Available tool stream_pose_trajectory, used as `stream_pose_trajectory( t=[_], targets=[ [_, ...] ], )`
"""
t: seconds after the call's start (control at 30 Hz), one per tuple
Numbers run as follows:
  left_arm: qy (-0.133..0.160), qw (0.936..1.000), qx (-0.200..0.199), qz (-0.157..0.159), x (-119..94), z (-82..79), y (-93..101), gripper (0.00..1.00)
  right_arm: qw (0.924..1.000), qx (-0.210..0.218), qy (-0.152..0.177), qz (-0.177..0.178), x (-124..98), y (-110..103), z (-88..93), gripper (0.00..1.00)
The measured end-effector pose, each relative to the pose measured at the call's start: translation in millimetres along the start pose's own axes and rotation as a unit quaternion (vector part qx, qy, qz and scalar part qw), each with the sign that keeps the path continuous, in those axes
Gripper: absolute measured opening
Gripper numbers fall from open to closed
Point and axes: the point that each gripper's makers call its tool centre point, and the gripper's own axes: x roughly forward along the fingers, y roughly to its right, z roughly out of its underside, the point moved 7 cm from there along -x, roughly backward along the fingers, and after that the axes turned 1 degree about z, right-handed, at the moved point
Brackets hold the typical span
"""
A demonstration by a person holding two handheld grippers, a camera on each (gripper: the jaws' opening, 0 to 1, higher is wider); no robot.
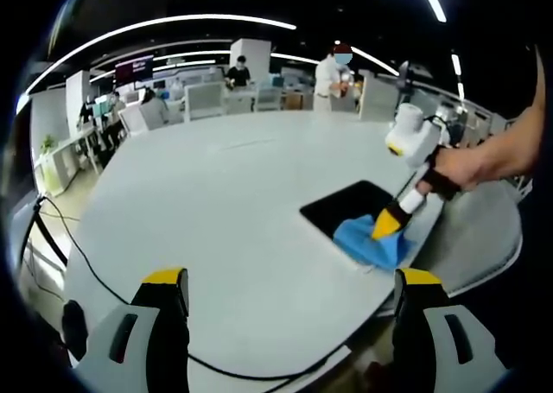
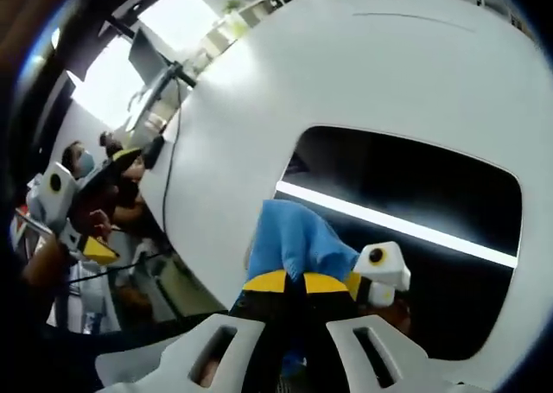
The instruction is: Wipe the mirror surface with the cleaning cloth until all visible marks leave the cleaned area.
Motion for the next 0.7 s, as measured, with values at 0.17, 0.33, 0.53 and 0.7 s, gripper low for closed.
stream_pose_trajectory(
  t=[0.17, 0.33, 0.53, 0.7],
  targets=[
    [-0.001, 1.0, 0.0, 0.001, 0.6, -0.1, -0.5, 0.99, 1.0, -0.005, -0.002, -0.002, 4.4, -3.8, -3.0, 0.0],
    [-0.002, 1.0, -0.001, 0.001, 1.3, 1.2, -1.4, 0.99, 1.0, -0.007, -0.005, -0.002, 5.1, -4.5, -3.9, 0.0],
    [-0.001, 1.0, -0.002, 0.001, 3.3, 0.8, -1.8, 0.99, 1.0, -0.003, -0.003, -0.004, 4.8, -4.3, -3.6, 0.0],
    [-0.002, 1.0, -0.001, 0.003, 4.9, 0.1, -1.0, 0.99, 0.9999, -0.008, -0.006, -0.001, 5.6, -4.4, -4.4, 0.0]
  ],
)
